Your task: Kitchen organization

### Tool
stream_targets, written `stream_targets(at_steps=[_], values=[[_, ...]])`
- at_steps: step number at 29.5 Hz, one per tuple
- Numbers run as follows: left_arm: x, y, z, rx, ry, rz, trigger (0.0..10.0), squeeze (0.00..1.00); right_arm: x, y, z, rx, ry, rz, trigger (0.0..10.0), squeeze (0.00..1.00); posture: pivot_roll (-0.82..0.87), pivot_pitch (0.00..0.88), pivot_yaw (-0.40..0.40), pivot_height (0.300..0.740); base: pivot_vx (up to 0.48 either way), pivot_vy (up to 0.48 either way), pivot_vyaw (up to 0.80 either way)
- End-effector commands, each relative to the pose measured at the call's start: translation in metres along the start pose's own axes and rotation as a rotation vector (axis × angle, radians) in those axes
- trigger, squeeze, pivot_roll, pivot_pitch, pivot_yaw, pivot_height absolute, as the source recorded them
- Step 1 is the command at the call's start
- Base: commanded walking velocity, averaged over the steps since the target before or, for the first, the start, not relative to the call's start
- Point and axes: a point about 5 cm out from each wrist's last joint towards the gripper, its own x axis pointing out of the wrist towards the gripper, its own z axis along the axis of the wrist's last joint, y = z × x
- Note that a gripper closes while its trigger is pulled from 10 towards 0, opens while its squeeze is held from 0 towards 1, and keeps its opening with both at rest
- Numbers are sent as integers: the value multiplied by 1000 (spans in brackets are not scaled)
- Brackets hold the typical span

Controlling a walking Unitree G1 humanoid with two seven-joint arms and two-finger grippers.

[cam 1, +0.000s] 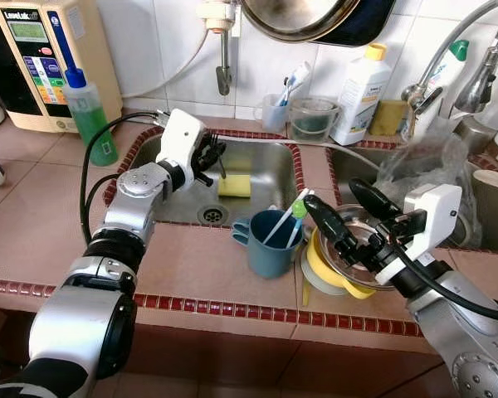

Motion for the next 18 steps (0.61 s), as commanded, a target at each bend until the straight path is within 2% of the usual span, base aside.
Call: stream_targets(at_steps=[1, 18], values=[[2, 3, 9, -3, -17, -2, 10000, 1000, -4, 0, 5, -2, -7, -2, 10000, 0, -140, 0, 9, 740, 0, 0, 0], [-1, 8, 6, -3, -5, -11, 10000, 1000, 0, 0, 6, 4, 2, 21, 10000, 0, -123, 0, -8, 740, 0, 0, 0]])
